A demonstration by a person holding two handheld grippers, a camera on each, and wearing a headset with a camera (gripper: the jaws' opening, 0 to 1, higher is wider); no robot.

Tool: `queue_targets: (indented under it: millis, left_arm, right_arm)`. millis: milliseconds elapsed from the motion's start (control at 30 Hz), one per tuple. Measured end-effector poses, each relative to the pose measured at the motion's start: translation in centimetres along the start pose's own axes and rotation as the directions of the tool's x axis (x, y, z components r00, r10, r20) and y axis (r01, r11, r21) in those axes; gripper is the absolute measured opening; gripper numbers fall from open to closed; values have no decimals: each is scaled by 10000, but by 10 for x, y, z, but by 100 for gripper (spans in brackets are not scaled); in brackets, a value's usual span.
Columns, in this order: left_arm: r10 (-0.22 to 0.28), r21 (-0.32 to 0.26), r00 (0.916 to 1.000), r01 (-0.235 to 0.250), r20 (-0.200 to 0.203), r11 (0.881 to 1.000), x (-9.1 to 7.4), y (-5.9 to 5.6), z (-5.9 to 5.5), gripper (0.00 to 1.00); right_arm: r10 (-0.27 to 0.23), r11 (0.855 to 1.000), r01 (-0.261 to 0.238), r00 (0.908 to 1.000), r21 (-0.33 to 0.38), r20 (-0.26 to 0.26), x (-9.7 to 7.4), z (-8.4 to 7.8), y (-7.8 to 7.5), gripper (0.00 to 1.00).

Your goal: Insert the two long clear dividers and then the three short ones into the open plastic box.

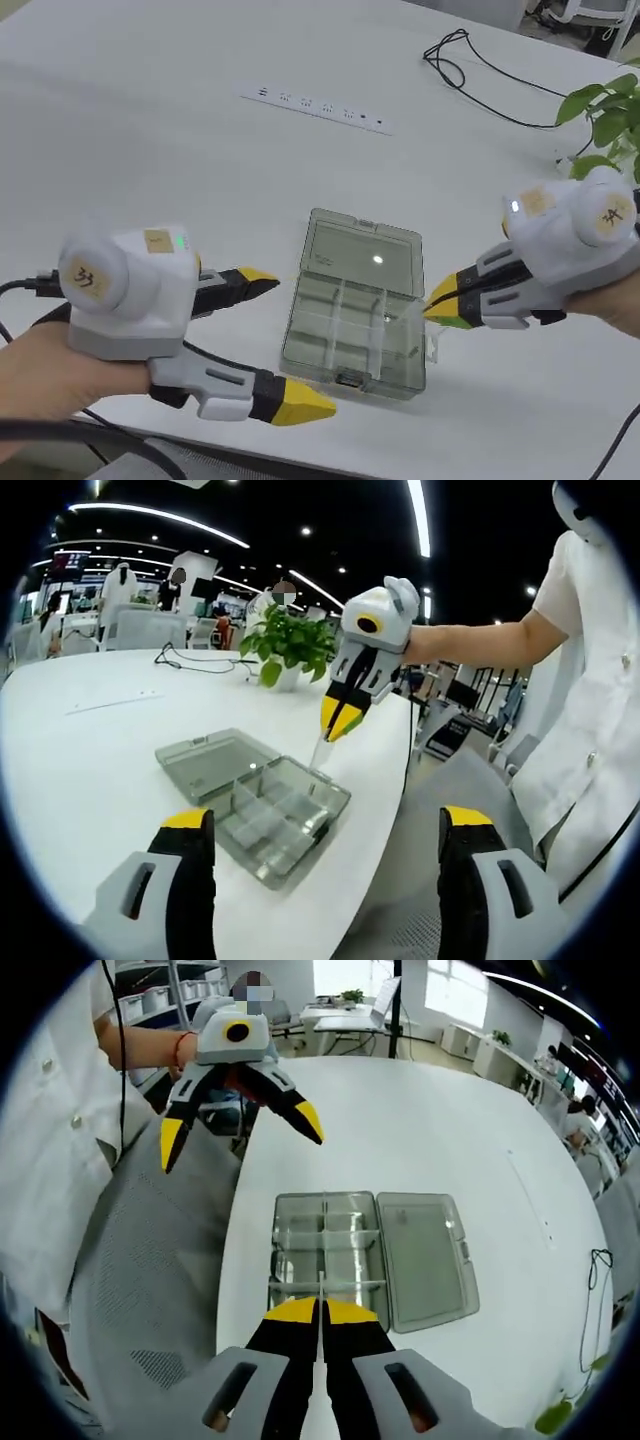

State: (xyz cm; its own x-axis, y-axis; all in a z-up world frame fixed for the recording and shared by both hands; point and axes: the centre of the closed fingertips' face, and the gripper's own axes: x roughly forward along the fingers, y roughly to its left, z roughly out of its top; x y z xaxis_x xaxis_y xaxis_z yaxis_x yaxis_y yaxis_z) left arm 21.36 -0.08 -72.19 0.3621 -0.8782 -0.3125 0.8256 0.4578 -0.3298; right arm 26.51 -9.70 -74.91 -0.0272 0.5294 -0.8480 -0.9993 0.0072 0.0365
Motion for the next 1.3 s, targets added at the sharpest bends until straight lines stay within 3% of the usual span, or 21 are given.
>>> queue_targets:
  millis: [367,1300]
  left_arm:
    - [79,-117,10000,-80,-52,9999,-1,2,-4,100]
    - [79,-239,10000,-78,37,9997,-1,1,-5,99]
  right_arm:
    - [102,9998,-110,9992,-191,-381,14,-8,-5,3]
    - [282,9996,-285,9988,-63,-398,22,-13,-7,3]
